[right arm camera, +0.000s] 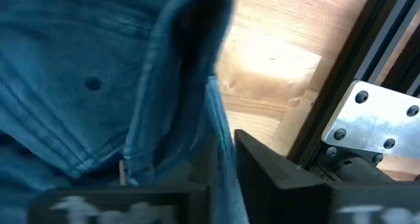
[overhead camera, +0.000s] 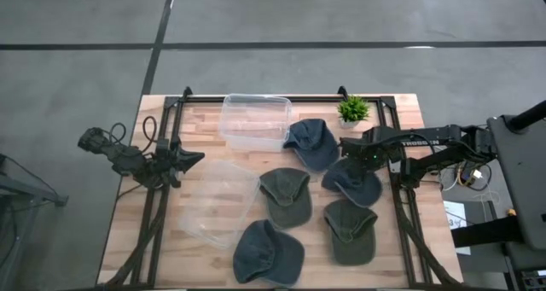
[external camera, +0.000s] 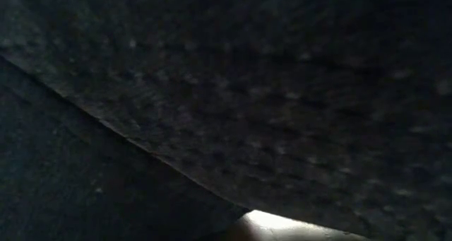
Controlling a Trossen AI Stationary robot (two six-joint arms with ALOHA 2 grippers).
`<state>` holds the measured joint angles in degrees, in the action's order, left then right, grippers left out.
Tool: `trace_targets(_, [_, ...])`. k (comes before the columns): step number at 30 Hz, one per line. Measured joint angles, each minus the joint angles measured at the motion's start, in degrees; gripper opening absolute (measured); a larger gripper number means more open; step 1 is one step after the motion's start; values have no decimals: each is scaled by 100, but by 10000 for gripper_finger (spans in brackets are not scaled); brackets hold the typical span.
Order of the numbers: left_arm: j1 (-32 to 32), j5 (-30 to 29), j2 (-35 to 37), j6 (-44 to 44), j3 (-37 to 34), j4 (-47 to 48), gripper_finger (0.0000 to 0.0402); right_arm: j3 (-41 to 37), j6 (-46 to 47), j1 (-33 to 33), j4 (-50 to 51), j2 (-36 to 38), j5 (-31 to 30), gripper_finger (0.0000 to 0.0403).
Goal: Pick & Place hat
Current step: Put the top right blue cap into the top transparent bin
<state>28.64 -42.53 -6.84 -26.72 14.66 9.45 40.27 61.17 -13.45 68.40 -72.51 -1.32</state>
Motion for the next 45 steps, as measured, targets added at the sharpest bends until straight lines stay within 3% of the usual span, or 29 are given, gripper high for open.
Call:
trace_targets(15, [-2, 1, 0, -2, 0, 0, 3, 465, 12, 7, 721, 324, -191, 13])
trace_targets(26, [-2, 0, -1, -4, 0, 0, 3, 2023, -390, 42, 2195, 485, -189, 12])
trace_targets(41, [2, -1, -1, -11, 0, -5, 3, 3931, -584, 478, 2159, 481, -17, 11])
trace_targets(45, [0, -1, 0, -31, 0, -26, 3, 4161, -610, 667, 1990, 481, -377, 11])
